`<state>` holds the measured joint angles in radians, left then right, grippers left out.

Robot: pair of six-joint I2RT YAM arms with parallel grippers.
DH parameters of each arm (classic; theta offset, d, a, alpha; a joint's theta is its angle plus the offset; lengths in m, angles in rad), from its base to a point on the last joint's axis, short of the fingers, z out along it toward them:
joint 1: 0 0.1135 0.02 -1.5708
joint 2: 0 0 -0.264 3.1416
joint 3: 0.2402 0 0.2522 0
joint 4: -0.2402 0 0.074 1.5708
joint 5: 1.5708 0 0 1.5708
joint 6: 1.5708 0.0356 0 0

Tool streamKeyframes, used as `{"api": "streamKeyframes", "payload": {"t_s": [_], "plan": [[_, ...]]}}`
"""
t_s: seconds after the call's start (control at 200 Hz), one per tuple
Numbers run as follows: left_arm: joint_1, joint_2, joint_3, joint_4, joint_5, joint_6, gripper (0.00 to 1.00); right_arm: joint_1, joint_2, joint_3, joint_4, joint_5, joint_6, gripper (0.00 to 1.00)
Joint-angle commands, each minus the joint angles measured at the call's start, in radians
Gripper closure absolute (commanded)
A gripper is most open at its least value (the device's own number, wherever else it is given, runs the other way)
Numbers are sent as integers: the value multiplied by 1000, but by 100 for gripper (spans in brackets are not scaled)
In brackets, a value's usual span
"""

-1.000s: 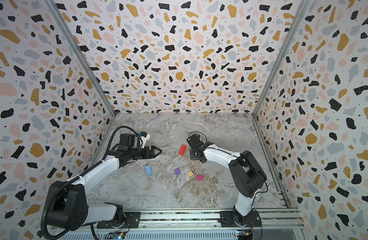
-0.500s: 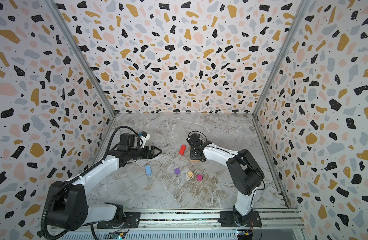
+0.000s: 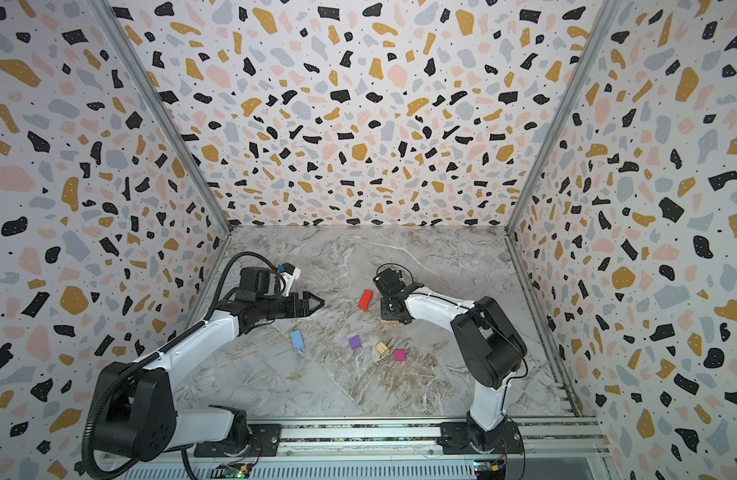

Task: Build the wood block tower
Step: 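Hold the orange bar upright on top of the stack with the right gripper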

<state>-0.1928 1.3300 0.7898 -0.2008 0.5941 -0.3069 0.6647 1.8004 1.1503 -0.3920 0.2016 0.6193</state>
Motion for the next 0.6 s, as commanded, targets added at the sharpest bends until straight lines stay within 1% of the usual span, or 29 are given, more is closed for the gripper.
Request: {"api": "streamKeyframes", "payload": {"t_s": [0.0, 0.596], "plan": [[-6, -18, -9, 23, 13, -1, 9, -2, 2, 40, -11, 4, 15, 75], [-7, -17, -10, 29, 21, -6, 9, -7, 12, 51, -16, 15, 8, 75]]}}
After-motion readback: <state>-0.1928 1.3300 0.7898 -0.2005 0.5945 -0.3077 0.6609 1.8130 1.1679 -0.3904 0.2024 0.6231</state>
